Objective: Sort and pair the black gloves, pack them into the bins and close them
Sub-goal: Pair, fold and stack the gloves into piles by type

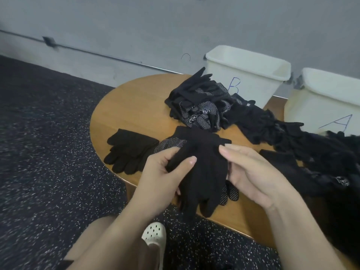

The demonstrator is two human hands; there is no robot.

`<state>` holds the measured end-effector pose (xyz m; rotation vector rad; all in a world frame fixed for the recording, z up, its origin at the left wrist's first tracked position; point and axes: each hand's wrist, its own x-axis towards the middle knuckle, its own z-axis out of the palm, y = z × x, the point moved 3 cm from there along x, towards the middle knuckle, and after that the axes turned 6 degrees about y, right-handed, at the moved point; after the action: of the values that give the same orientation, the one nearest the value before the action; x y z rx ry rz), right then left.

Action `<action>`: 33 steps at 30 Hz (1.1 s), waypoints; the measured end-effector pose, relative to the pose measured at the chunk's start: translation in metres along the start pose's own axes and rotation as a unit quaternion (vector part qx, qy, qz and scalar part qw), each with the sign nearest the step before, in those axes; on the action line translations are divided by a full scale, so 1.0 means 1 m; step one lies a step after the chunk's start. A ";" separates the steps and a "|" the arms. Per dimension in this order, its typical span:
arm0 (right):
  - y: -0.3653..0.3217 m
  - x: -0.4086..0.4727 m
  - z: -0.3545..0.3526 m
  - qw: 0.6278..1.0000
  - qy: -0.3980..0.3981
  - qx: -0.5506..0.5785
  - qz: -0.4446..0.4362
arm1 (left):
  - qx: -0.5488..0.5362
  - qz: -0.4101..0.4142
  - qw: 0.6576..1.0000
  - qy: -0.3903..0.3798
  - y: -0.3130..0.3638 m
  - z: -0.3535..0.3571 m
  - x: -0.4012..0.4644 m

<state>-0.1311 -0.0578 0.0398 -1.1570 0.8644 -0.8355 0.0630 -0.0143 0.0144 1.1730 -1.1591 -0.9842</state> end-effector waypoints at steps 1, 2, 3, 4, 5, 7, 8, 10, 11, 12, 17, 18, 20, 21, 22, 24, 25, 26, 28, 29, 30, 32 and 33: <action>0.002 0.003 0.002 1.000 0.001 -0.018 -0.011 | 0.005 -0.001 1.000 0.004 0.001 -0.002 0.001; 0.003 0.006 0.005 0.999 0.009 -0.030 -0.023 | 0.013 -0.001 1.000 0.004 0.001 -0.004 0.002; 0.004 0.009 0.007 0.999 0.022 -0.032 -0.036 | 0.024 0.000 1.000 0.003 0.001 -0.007 0.004; 0.005 0.012 0.009 0.998 0.036 -0.026 -0.048 | 0.033 0.001 0.999 0.001 0.000 -0.009 0.005; 0.006 0.015 0.010 0.997 0.050 -0.019 -0.061 | 0.041 0.004 0.999 0.001 0.000 -0.011 0.007; 0.007 0.021 0.012 0.994 0.074 -0.018 -0.080 | 0.050 0.013 0.999 0.003 0.001 -0.015 0.010; 0.007 0.025 0.014 0.992 0.083 -0.024 -0.089 | 0.049 0.015 0.999 0.005 0.002 -0.018 0.011; 0.008 0.032 0.015 0.988 0.104 -0.040 -0.106 | 0.049 0.003 0.999 0.008 0.001 -0.023 0.012; 0.007 0.035 0.016 0.986 0.115 -0.041 -0.113 | 0.055 -0.008 0.998 0.007 0.000 -0.026 0.013; 0.007 0.039 0.016 0.984 0.125 -0.038 -0.118 | 0.059 -0.020 0.998 0.002 -0.002 -0.028 0.013; 0.008 0.058 0.015 0.974 0.158 -0.089 -0.140 | 0.091 -0.042 0.995 -0.005 -0.006 -0.041 0.016; 0.009 0.062 0.016 0.971 0.161 -0.107 -0.141 | 0.100 -0.039 0.994 0.003 -0.006 -0.043 0.018; 0.011 0.071 0.019 0.967 0.160 -0.134 -0.143 | 0.120 -0.030 0.992 0.024 -0.010 -0.049 0.021; 0.010 0.074 0.020 0.966 0.159 -0.146 -0.145 | 0.127 -0.023 0.991 0.037 -0.011 -0.051 0.024; 0.010 0.076 0.020 0.962 0.160 -0.156 -0.157 | 0.132 -0.014 0.990 0.050 -0.013 -0.053 0.026; 0.009 0.080 0.016 0.955 0.168 -0.173 -0.176 | 0.141 -0.004 0.987 0.075 -0.014 -0.055 0.030; 0.008 0.082 0.014 0.952 0.171 -0.178 -0.180 | 0.143 -0.005 0.986 0.081 -0.015 -0.055 0.031; 0.008 0.084 0.013 0.954 0.166 -0.174 -0.180 | 0.143 -0.007 0.986 0.082 -0.016 -0.055 0.032; 0.008 0.086 0.012 0.954 0.166 -0.171 -0.181 | 0.144 -0.012 0.986 0.079 -0.017 -0.055 0.033; 0.008 0.087 0.012 0.954 0.164 -0.175 -0.178 | 0.146 -0.013 0.986 0.078 -0.018 -0.055 0.033; 0.008 0.088 0.011 0.954 0.164 -0.185 -0.172 | 0.148 -0.014 0.986 0.079 -0.019 -0.056 0.034; 0.010 0.090 0.011 0.947 0.175 -0.219 -0.158 | 0.152 -0.021 0.985 0.081 -0.020 -0.057 0.034; 0.010 0.090 0.012 0.943 0.180 -0.235 -0.151 | 0.153 -0.026 0.984 0.082 -0.021 -0.057 0.034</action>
<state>-0.0810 -0.1313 0.0205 -1.6118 1.2529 -1.1535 0.1253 -0.0416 -0.0020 1.5072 -1.1799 -0.7481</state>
